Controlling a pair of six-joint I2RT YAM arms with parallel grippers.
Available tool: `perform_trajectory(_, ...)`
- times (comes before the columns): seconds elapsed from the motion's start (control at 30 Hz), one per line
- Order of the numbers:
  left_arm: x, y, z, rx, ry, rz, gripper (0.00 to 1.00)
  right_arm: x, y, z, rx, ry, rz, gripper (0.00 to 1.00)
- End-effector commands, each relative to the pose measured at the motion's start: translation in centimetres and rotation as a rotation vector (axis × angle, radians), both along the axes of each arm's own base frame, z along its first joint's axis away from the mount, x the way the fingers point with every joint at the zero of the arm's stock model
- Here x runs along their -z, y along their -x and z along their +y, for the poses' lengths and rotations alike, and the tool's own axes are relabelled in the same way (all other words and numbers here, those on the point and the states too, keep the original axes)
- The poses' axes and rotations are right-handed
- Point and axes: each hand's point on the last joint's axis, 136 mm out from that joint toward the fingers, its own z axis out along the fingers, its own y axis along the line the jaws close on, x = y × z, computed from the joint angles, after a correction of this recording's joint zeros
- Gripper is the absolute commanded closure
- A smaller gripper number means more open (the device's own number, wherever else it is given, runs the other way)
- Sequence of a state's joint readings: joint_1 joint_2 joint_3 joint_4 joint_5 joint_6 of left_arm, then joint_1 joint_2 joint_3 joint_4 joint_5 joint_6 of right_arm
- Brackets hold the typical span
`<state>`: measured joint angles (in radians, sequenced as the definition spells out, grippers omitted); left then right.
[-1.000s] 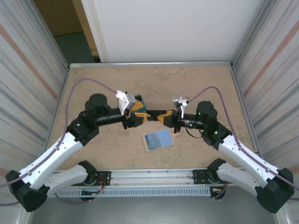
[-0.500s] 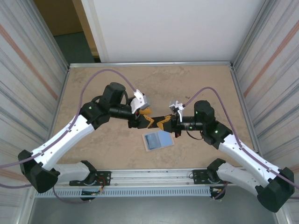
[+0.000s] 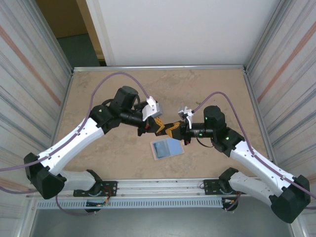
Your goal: Take the credit cards out of the card holder
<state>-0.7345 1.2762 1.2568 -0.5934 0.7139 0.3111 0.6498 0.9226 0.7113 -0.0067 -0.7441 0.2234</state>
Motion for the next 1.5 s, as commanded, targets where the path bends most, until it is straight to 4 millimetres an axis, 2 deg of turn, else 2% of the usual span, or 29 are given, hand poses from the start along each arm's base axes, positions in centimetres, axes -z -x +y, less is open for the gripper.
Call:
perform_trajectory(0.0,0.1,-1.1,0.2,-0.037,-0.030,-0.053,1.00,-2.3,-0.1,-0.1,0.016,-0.029,-0.071,0.67)
perform_trajectory(0.13,0.5,-3.1,1.4,-0.124,-0.062,-0.122,1.00,-2.0,-1.4,-0.9,0.114,-0.002,-0.082,0.32)
perform_trajectory(0.23,1.4,-5.8,2.9,-0.226,-0.113,-0.200,1.00,-1.8,-2.0,-1.5,0.168,0.014,-0.085,0.23)
perform_trajectory(0.33,2.7,-8.9,4.6,-0.321,-0.187,-0.266,1.00,-1.6,-2.6,-1.8,0.215,0.021,-0.078,0.18)
perform_trajectory(0.4,3.5,-10.7,5.5,-0.354,-0.231,-0.287,1.00,-1.3,-3.1,-2.1,0.252,0.026,-0.066,0.09)
perform_trajectory(0.43,4.0,-11.5,5.9,-0.362,-0.250,-0.297,1.00,-1.2,-3.4,-2.2,0.274,0.029,-0.060,0.01)
perform_trajectory(0.7,7.5,-17.8,8.0,-0.412,-0.340,-0.398,1.00,-0.8,-5.9,-3.8,0.457,0.042,-0.045,0.01)
perform_trajectory(0.83,9.3,-20.5,8.6,-0.420,-0.348,-0.379,1.00,-0.4,-6.9,-4.6,0.530,0.062,-0.035,0.01)
perform_trajectory(1.13,12.7,-23.5,9.3,-0.415,-0.352,-0.344,1.00,1.3,-7.5,-4.8,0.564,0.114,0.017,0.01)
perform_trajectory(1.47,15.4,-24.6,9.2,-0.392,-0.369,-0.337,1.00,1.5,-7.7,-4.8,0.575,0.115,0.029,0.01)
